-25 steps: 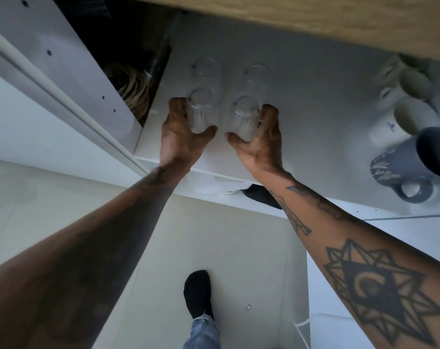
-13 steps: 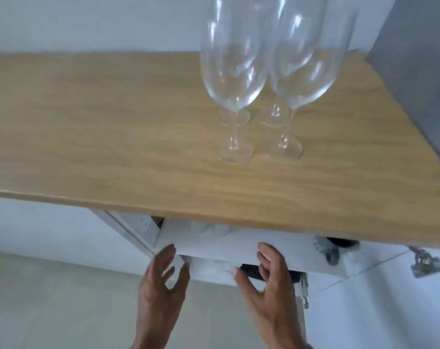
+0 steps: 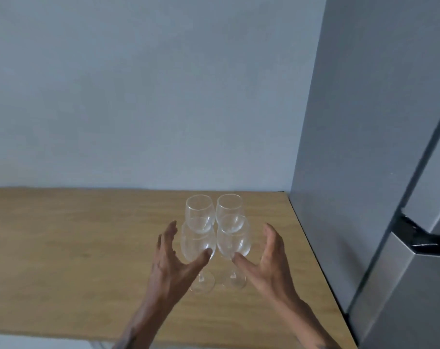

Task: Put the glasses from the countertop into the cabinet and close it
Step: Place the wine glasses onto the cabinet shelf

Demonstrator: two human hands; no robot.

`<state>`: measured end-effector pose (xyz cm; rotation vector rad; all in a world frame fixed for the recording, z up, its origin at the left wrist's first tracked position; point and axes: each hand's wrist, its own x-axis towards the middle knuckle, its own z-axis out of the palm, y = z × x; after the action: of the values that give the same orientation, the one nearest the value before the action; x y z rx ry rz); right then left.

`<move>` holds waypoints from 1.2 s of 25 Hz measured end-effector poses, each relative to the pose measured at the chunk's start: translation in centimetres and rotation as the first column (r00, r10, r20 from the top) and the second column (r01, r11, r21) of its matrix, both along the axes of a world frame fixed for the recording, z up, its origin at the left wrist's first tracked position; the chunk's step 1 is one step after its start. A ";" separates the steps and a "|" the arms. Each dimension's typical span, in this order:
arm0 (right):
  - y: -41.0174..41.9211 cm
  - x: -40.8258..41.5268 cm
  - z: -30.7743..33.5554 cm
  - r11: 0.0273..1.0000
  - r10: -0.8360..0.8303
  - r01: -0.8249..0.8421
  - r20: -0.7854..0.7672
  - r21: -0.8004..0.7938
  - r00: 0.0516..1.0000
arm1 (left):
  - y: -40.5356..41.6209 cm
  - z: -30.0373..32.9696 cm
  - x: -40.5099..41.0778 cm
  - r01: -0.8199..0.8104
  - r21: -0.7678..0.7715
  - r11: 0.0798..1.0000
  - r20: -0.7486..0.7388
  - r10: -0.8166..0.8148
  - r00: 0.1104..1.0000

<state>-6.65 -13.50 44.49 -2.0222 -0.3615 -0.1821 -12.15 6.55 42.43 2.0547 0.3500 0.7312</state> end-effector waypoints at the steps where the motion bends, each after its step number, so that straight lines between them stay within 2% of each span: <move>1: 0.9 1.1 0.3 1.000 0.011 -0.011 -0.017 -0.018 1.000 | 0.1 0.3 1.1 0.018 0.000 1.000 -0.060 -0.018 0.998; 5: 3.8 4.1 -1.1 0.998 0.032 -0.034 -0.036 -0.047 0.999 | 1.1 -0.6 4.3 0.092 -0.058 0.994 -0.162 -0.101 0.982; 11: 4.2 3.9 -2.8 0.998 -0.031 0.029 0.035 0.063 0.999 | 1.0 -1.8 4.2 0.115 -0.217 0.969 -0.075 -0.134 0.988; 15: 1.0 0.0 -0.6 0.996 0.011 -0.017 0.071 0.082 0.997 | -0.8 0.5 0.1 0.109 -0.226 0.968 -0.023 -0.118 0.993; 21: -6.8 -9.3 3.0 0.992 0.081 -0.092 0.128 0.081 0.988 | -6.0 4.3 -10.4 0.083 -0.173 0.981 0.018 -0.081 0.997; 26: -10.2 -15.1 -0.9 0.990 0.093 -0.104 0.108 0.095 0.990 | -10.4 0.0 -16.4 0.095 -0.166 0.981 -0.020 -0.100 0.995; 30: -11.2 -17.6 -8.9 0.990 0.082 -0.082 0.005 0.117 0.997 | -12.2 -8.3 -18.7 0.091 -0.213 0.973 -0.053 -0.104 0.993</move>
<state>-24.23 -24.65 35.60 -1.8884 -0.4238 -0.1490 -30.83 -5.63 34.13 1.8834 0.3444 0.5460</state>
